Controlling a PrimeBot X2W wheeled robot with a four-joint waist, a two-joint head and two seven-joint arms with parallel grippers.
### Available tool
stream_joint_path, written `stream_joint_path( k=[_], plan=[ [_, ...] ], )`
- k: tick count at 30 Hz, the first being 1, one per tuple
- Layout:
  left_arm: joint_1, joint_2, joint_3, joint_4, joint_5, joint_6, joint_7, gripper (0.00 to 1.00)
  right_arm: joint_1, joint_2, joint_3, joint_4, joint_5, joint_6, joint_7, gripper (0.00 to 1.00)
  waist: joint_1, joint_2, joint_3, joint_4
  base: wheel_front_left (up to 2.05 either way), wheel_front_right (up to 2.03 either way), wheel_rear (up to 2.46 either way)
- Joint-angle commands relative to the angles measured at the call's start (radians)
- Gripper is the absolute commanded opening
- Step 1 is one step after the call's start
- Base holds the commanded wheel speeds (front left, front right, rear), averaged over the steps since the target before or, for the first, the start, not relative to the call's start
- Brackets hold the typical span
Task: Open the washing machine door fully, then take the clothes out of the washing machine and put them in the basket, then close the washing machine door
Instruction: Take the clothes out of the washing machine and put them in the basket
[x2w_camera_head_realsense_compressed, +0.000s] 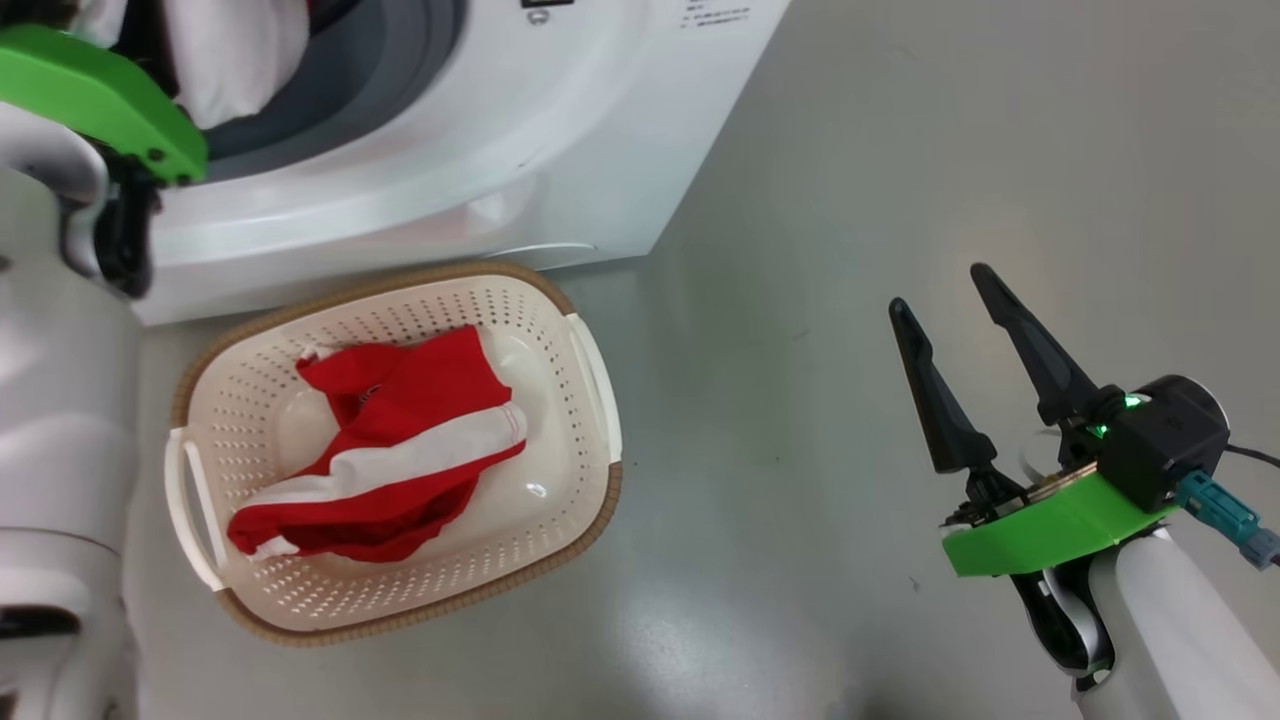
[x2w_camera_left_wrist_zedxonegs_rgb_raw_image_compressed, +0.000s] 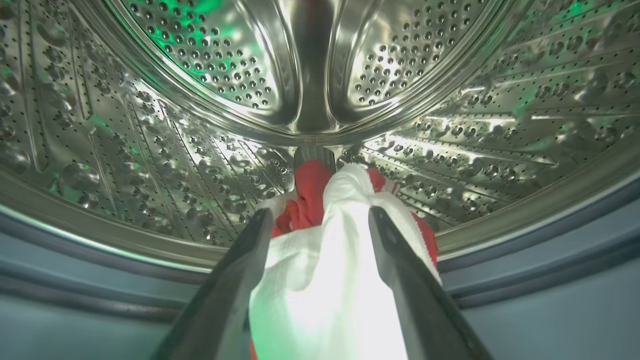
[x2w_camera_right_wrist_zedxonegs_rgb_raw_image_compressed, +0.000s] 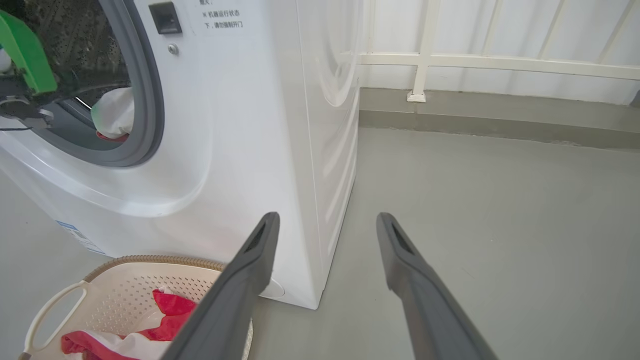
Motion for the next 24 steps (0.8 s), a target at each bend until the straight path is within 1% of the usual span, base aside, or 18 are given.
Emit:
stream_joint_path(
  k=[1,6,12,19,21,22,24],
  plan=[
    [-0.022,0.057,0.001,0.001,-0.005,-0.005,0.022,1.00,-0.004,-0.014,0.023,-0.022,0.020,0.005,-0.006,1.00,0.0000,0.0000,0.007,-0.009,0.00,0.00,0.00],
    [-0.039,0.072,-0.025,0.052,-0.008,-0.005,0.101,1.00,-0.008,-0.016,0.037,-0.024,0.033,0.005,-0.006,1.00,0.0000,0.0000,0.011,-0.020,0.00,0.00,0.00],
    [-0.035,0.079,-0.049,0.069,-0.029,-0.006,0.167,1.00,-0.009,-0.020,0.052,-0.025,0.048,0.005,-0.006,1.00,0.0000,0.0000,0.012,-0.028,0.00,0.00,0.00],
    [-0.021,0.093,-0.075,0.089,-0.042,-0.006,0.276,1.00,-0.009,-0.022,0.069,-0.029,0.067,0.005,-0.006,1.00,0.0000,0.0000,0.016,-0.045,0.00,0.00,0.00],
    [-0.017,0.094,-0.083,0.092,-0.045,-0.006,0.308,0.90,-0.008,-0.020,0.072,-0.028,0.071,0.005,-0.006,1.00,0.0000,0.0000,0.016,-0.051,0.00,0.00,0.00],
    [-0.015,0.096,-0.088,0.093,-0.045,-0.006,0.318,0.78,-0.007,-0.019,0.073,-0.027,0.072,0.005,-0.006,1.00,0.0000,0.0000,0.016,-0.053,0.00,0.00,0.00],
    [-0.010,0.096,-0.098,0.094,-0.047,-0.006,0.337,0.43,-0.007,-0.017,0.076,-0.026,0.075,0.005,-0.006,1.00,0.0000,0.0000,0.016,-0.057,0.00,0.00,0.00]
  ],
)
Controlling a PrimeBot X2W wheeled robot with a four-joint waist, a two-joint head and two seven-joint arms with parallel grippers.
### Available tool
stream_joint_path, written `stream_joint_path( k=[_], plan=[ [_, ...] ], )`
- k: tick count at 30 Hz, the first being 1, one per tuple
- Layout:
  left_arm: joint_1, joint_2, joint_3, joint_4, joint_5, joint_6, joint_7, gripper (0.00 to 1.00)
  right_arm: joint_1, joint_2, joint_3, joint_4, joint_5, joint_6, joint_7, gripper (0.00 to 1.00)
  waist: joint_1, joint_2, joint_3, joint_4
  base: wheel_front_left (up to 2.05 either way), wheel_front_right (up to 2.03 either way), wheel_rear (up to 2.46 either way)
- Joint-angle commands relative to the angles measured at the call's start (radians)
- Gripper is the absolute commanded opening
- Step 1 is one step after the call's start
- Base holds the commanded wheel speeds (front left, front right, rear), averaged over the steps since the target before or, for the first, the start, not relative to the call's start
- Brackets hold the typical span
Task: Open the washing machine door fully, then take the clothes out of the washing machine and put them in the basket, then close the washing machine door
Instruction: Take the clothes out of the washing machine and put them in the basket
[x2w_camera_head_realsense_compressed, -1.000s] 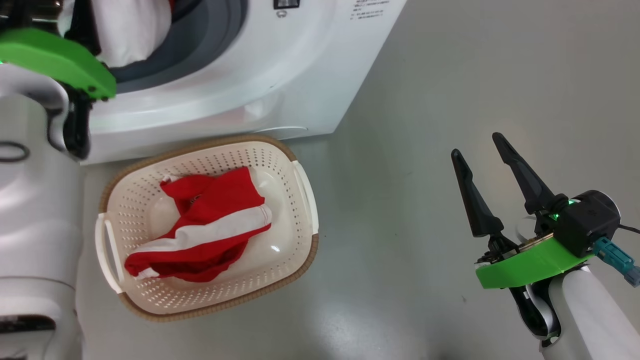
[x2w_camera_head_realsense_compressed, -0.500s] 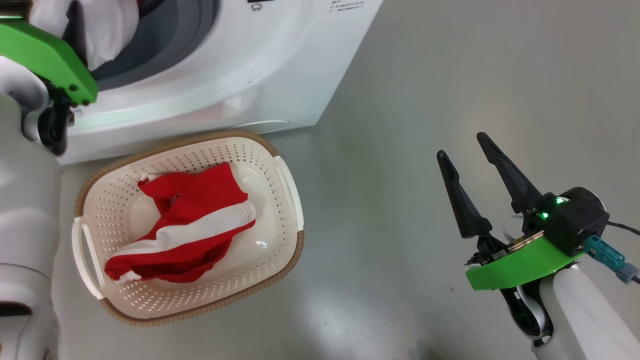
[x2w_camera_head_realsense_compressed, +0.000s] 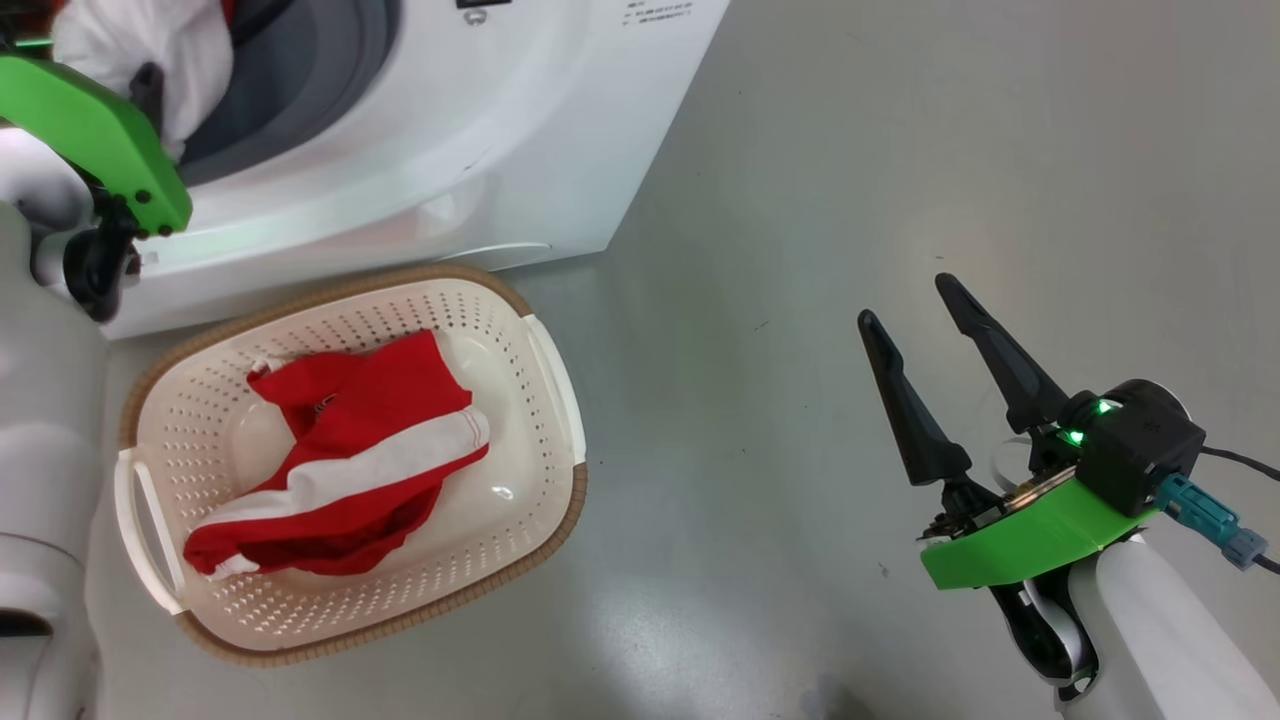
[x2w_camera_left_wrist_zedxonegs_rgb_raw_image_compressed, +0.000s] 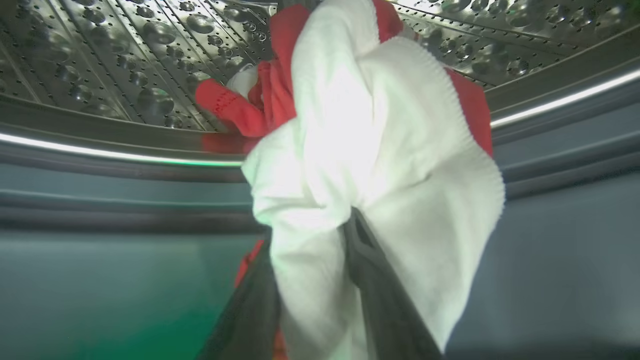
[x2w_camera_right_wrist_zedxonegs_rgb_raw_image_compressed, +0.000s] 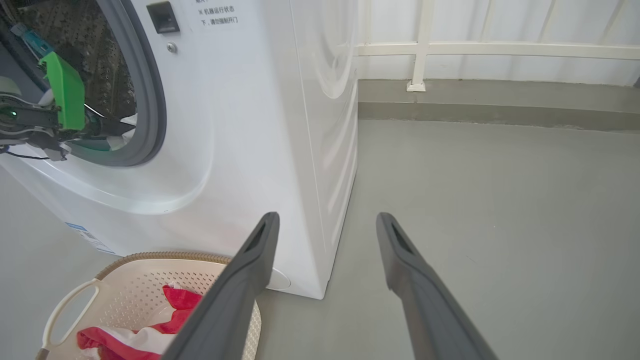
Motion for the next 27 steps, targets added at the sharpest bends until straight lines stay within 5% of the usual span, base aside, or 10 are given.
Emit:
stream_joint_path(
  k=[1,2,3,20,27],
  plan=[
    [0.015,0.043,-0.006,-0.009,-0.004,-0.005,0.018,0.30,0.002,-0.006,0.018,-0.021,0.015,0.005,-0.006,1.00,0.0000,0.0000,0.000,-0.004,0.00,0.00,0.00],
    [0.016,0.043,-0.010,-0.009,-0.006,-0.005,0.018,0.05,0.002,-0.005,0.018,-0.021,0.016,0.005,-0.006,1.00,0.0000,0.0000,0.000,-0.005,0.00,0.00,0.00],
    [0.017,0.043,-0.014,-0.010,-0.007,-0.005,0.016,0.00,0.002,-0.004,0.018,-0.020,0.016,0.005,-0.006,1.00,0.0000,0.0000,0.000,-0.005,0.00,0.00,0.00],
    [0.118,0.019,-0.026,-0.115,-0.082,-0.005,-0.362,0.00,0.006,-0.003,0.004,-0.006,0.014,0.005,-0.006,1.00,0.0000,0.0000,-0.059,0.046,0.00,0.00,0.00],
    [0.200,0.026,-0.050,-0.226,-0.112,-0.005,-0.426,0.00,0.018,-0.002,0.005,0.003,0.011,0.005,-0.006,1.00,0.0000,0.0000,-0.102,0.068,0.00,0.00,0.00]
  ],
)
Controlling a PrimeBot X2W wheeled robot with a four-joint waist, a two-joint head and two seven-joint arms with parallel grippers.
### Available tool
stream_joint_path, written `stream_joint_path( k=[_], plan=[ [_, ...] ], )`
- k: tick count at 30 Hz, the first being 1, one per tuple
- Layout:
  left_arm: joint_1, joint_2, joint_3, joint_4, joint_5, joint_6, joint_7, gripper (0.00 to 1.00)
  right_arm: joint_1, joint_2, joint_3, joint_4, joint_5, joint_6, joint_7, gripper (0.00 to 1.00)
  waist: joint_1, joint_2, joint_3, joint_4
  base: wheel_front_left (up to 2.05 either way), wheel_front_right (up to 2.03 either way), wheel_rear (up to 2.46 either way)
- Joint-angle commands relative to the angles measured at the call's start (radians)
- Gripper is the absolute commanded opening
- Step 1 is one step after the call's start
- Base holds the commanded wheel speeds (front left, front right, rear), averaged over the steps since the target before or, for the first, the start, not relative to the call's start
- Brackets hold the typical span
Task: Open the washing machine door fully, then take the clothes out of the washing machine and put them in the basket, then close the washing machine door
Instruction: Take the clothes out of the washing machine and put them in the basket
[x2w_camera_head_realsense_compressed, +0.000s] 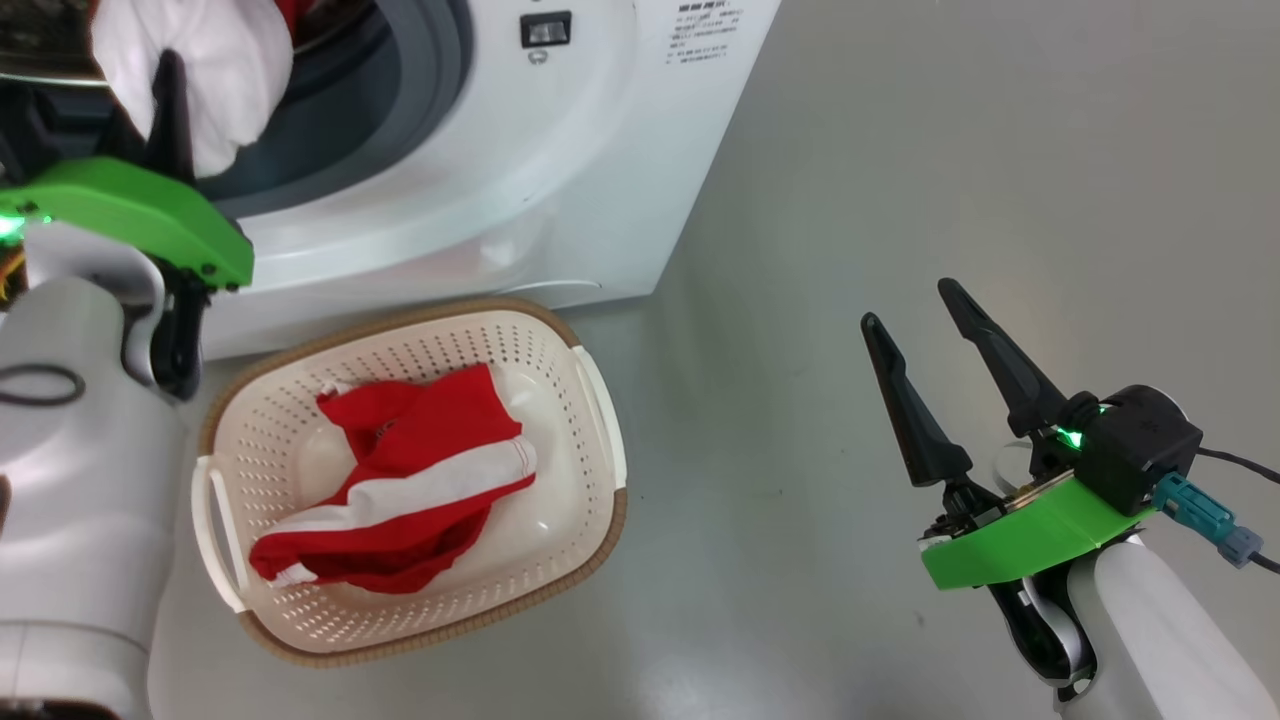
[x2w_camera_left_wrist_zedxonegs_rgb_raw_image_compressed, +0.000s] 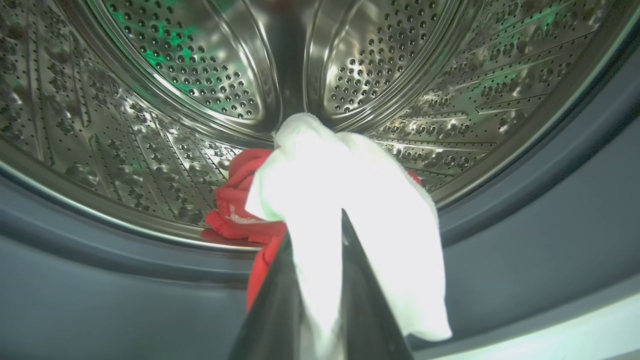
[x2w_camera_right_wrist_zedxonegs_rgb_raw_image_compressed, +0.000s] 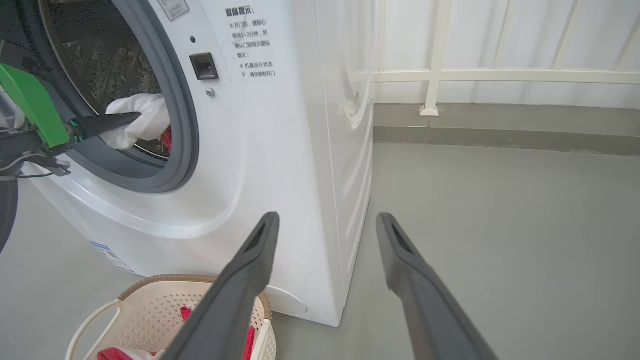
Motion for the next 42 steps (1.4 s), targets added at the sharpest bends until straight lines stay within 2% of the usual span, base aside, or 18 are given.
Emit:
stream_joint_path(
  k=[1,3,6,11,14,26,36,42],
  plan=[
    [0.037,0.050,0.010,-0.061,-0.001,-0.005,-0.018,0.00,0.019,-0.009,0.014,-0.016,0.010,0.005,-0.006,1.00,0.0000,0.0000,-0.028,0.014,0.00,0.00,0.00],
    [0.050,0.056,0.017,-0.095,0.003,-0.005,-0.019,0.00,0.021,-0.009,0.014,-0.015,0.010,0.005,-0.006,1.00,0.0000,0.0000,-0.035,0.017,0.00,0.00,0.00],
    [0.114,0.062,0.051,-0.235,0.033,-0.001,-0.019,0.00,0.026,-0.011,0.012,-0.014,0.010,0.005,-0.006,1.00,0.0000,0.0000,-0.058,0.024,0.00,0.00,0.00],
    [0.279,0.033,0.133,-0.487,0.109,0.011,-0.020,0.00,0.046,-0.016,0.004,-0.008,0.009,0.005,-0.006,1.00,0.0000,0.0000,-0.109,0.035,0.00,0.00,0.00],
    [0.348,0.013,0.160,-0.568,0.145,0.011,-0.020,0.00,0.055,-0.015,0.005,-0.005,0.009,0.005,-0.006,1.00,0.0000,0.0000,-0.134,0.038,0.00,0.00,0.00],
    [0.563,-0.075,0.219,-0.796,0.218,0.002,-0.020,0.00,0.097,-0.008,0.008,0.010,0.014,0.005,-0.006,1.00,0.0000,0.0000,-0.222,0.053,0.00,0.00,0.00],
    [0.706,-0.110,0.203,-0.913,0.236,-0.003,-0.020,0.00,0.136,-0.004,0.011,0.021,0.017,0.005,-0.006,1.00,0.0000,0.0000,-0.303,0.075,0.00,0.00,0.00],
    [0.790,-0.128,0.150,-0.930,0.217,-0.004,-0.020,0.00,0.152,-0.009,0.010,0.021,0.018,0.005,-0.006,1.00,0.0000,0.0000,-0.324,0.087,0.00,0.00,0.00]
  ],
)
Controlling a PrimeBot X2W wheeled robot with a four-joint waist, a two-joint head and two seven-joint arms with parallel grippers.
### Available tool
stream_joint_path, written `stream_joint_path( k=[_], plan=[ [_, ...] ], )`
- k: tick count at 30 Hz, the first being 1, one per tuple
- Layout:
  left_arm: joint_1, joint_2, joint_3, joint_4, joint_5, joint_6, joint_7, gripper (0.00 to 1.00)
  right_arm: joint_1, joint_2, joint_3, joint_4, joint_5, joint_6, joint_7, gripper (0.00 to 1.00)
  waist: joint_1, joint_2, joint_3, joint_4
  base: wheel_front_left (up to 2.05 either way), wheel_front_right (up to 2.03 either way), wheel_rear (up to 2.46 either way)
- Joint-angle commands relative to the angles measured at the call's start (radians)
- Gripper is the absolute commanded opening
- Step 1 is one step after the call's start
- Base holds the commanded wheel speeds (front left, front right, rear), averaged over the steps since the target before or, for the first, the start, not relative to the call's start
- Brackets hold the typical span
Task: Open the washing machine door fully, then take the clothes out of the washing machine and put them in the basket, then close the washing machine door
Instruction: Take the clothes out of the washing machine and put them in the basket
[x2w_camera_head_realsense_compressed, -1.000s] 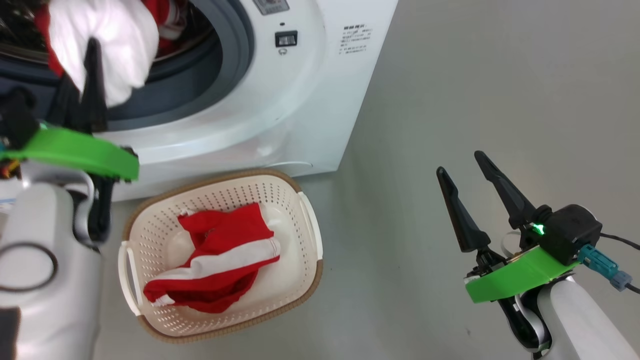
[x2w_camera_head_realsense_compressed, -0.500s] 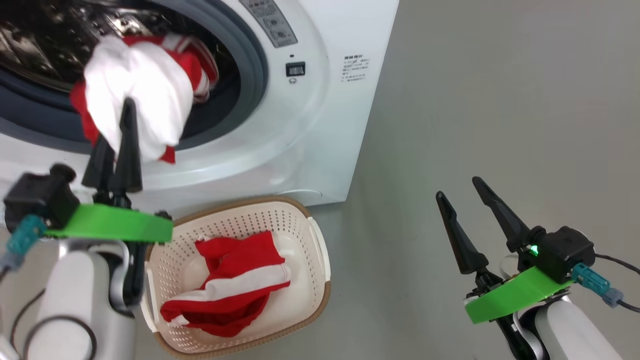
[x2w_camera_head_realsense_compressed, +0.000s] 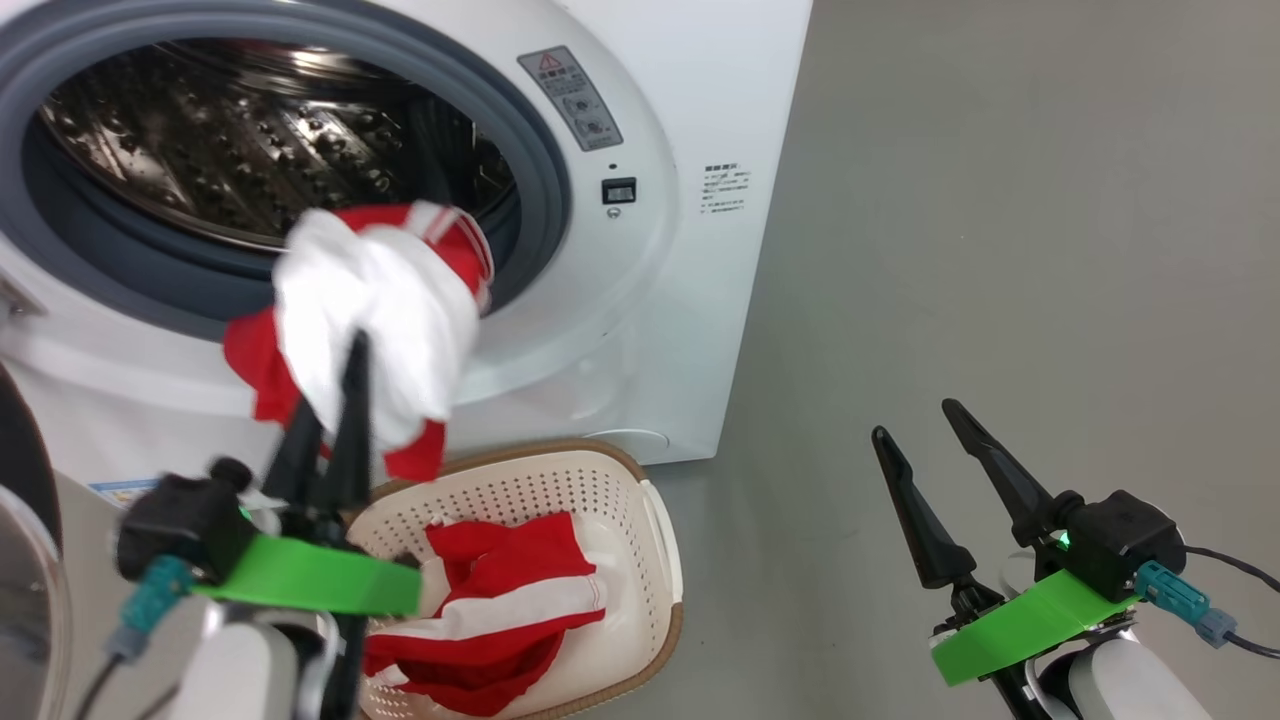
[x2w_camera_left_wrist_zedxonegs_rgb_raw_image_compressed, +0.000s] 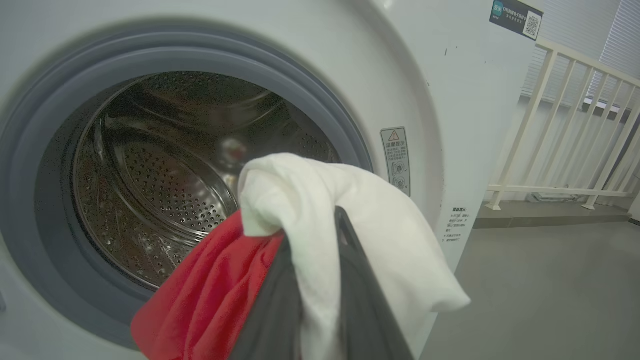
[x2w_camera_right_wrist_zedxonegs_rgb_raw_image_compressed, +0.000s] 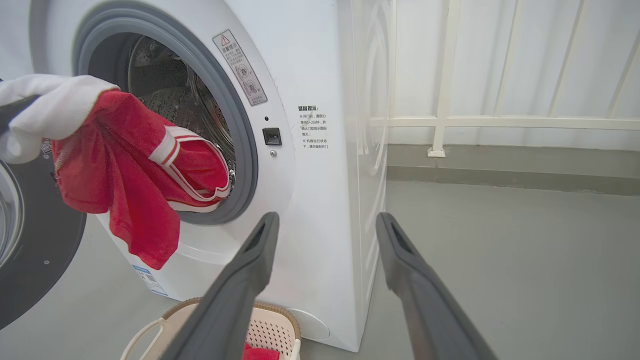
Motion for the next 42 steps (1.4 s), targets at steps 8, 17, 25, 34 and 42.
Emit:
stream_joint_path(
  k=[8,17,25,34,42],
  plan=[
    [0.038,0.001,-0.058,0.045,-0.070,-0.006,-0.009,0.00,-0.012,-0.020,0.020,-0.043,0.018,0.005,-0.006,1.00,0.0000,0.0000,0.043,0.016,0.00,0.00,0.00],
    [-0.032,-0.002,-0.118,0.248,-0.151,-0.006,-0.009,0.00,-0.044,-0.026,0.019,-0.057,0.017,0.005,-0.006,1.00,0.0000,0.0000,0.129,0.025,0.00,0.00,0.00],
    [-0.130,-0.003,-0.161,0.456,-0.262,-0.006,-0.009,0.00,-0.081,-0.029,0.027,-0.057,0.019,0.005,-0.006,1.00,0.0000,0.0000,0.204,0.022,0.00,0.00,0.00],
    [-0.282,-0.003,-0.262,0.797,-0.380,-0.006,-0.004,0.00,-0.112,-0.037,0.031,-0.065,0.025,0.005,-0.006,1.00,0.0000,0.0000,0.286,0.000,0.00,0.00,0.00],
    [-0.398,-0.003,-0.329,1.003,-0.424,-0.006,0.063,0.00,-0.143,-0.032,0.041,-0.071,0.027,0.005,-0.006,1.00,0.0000,0.0000,0.359,-0.025,0.00,0.00,0.00]
  ],
)
